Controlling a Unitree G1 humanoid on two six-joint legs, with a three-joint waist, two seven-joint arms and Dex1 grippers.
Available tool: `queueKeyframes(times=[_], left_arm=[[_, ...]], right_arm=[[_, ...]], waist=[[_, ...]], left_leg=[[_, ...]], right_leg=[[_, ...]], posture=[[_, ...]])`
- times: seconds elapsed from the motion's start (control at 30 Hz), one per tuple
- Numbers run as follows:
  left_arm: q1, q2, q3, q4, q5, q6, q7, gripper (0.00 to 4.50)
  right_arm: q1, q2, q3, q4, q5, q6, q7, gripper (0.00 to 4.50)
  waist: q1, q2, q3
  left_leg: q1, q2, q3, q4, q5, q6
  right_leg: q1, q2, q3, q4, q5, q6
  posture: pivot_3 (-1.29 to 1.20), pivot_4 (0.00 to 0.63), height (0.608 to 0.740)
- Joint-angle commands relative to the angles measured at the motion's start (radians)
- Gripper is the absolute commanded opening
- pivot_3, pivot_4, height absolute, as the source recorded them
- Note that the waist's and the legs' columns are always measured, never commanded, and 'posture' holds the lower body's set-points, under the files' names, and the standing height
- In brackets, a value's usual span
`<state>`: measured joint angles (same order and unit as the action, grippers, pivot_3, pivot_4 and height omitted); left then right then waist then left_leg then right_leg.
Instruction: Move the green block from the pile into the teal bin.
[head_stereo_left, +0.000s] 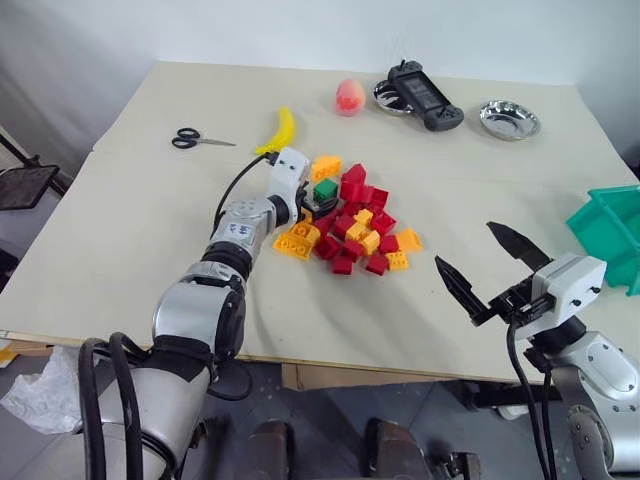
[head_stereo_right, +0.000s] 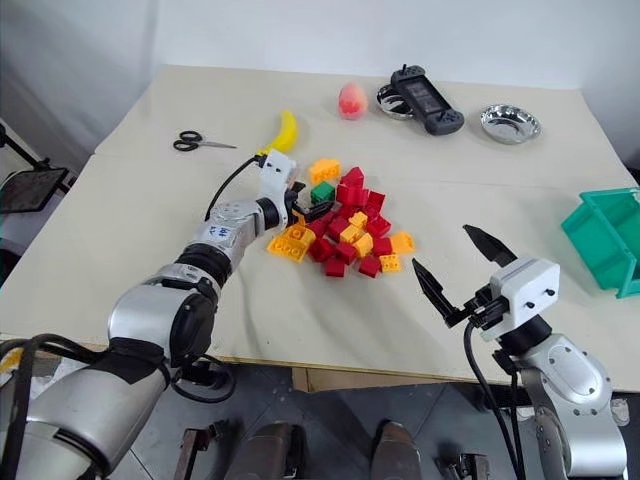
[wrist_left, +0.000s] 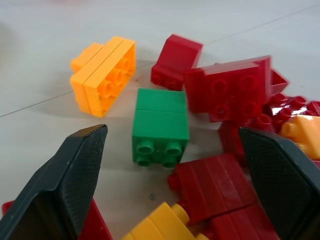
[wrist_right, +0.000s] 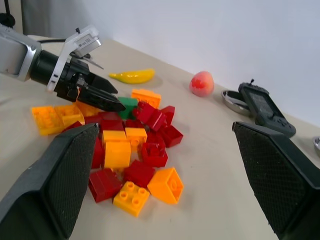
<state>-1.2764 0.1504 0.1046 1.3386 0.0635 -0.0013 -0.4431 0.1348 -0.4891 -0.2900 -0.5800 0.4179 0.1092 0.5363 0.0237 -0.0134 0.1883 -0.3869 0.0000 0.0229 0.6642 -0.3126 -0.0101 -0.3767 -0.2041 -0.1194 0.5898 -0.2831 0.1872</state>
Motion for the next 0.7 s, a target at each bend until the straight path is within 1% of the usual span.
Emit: queueKeyframes(times=[0.03, 0.1, 0.2, 0.43, 0.47, 0.57, 0.7], left_arm=[[-0.018, -0.019, -0.014, 0.012, 0.027, 0.036, 0.056, 4.46], [-0.022, -0.023, -0.005, 0.014, 0.026, 0.055, 0.069, 4.46], [-0.025, -0.024, 0.009, 0.017, 0.016, 0.088, 0.071, 3.85], [-0.031, -0.020, 0.012, 0.018, 0.026, 0.127, 0.042, 1.66], [-0.032, -0.019, 0.010, 0.018, 0.030, 0.126, 0.045, 1.46], [-0.034, -0.014, 0.012, 0.017, 0.032, 0.114, 0.052, 1.46], [-0.040, -0.002, 0.036, 0.010, 0.007, 0.061, 0.011, 1.46]], right_arm=[[0.010, -0.002, -0.034, -0.019, 0.009, -0.026, 0.001, 4.50], [0.015, 0.000, -0.036, -0.024, 0.006, -0.027, -0.005, 4.50], [0.030, 0.005, -0.043, -0.037, 0.003, -0.030, -0.013, 4.50], [0.034, 0.008, -0.042, -0.051, 0.002, -0.035, -0.023, 4.50], [0.029, 0.007, -0.041, -0.052, 0.003, -0.034, -0.024, 4.50], [0.010, 0.003, -0.036, -0.050, 0.004, -0.029, -0.027, 4.50], [0.004, 0.003, -0.032, -0.048, 0.002, -0.029, -0.026, 4.50]], waist=[[0.001, 0.000, 0.000], [0.001, 0.000, 0.000], [0.001, 0.000, 0.000], [0.001, 0.000, 0.000], [0.001, 0.000, 0.000], [0.001, 0.000, 0.000], [0.001, 0.000, 0.000]], left_leg=[[0.000, 0.000, 0.000, 0.000, 0.000, 0.000], [0.000, 0.000, 0.000, 0.000, 0.000, 0.000], [0.000, 0.000, 0.000, 0.000, 0.000, 0.000], [0.000, 0.000, 0.000, 0.000, 0.000, 0.000], [0.000, 0.000, 0.000, 0.000, 0.000, 0.000], [0.000, 0.000, 0.000, 0.001, 0.000, 0.000], [0.000, 0.000, 0.000, 0.001, 0.000, 0.000]], right_leg=[[0.000, 0.000, 0.000, 0.000, 0.000, 0.000], [0.000, 0.000, 0.000, 0.000, 0.000, 0.000], [0.000, 0.000, 0.000, 0.000, 0.000, 0.000], [0.000, 0.000, 0.000, 0.000, 0.000, 0.000], [0.000, 0.000, 0.000, 0.000, 0.000, 0.000], [0.000, 0.000, 0.000, 0.000, 0.000, 0.000], [0.000, 0.000, 0.000, 0.000, 0.000, 0.000]], posture=[[0.00, 0.150, 0.740], [0.00, 0.150, 0.740], [0.00, 0.150, 0.740], [0.00, 0.150, 0.740], [0.00, 0.150, 0.740], [0.00, 0.150, 0.740], [0.00, 0.150, 0.740]])
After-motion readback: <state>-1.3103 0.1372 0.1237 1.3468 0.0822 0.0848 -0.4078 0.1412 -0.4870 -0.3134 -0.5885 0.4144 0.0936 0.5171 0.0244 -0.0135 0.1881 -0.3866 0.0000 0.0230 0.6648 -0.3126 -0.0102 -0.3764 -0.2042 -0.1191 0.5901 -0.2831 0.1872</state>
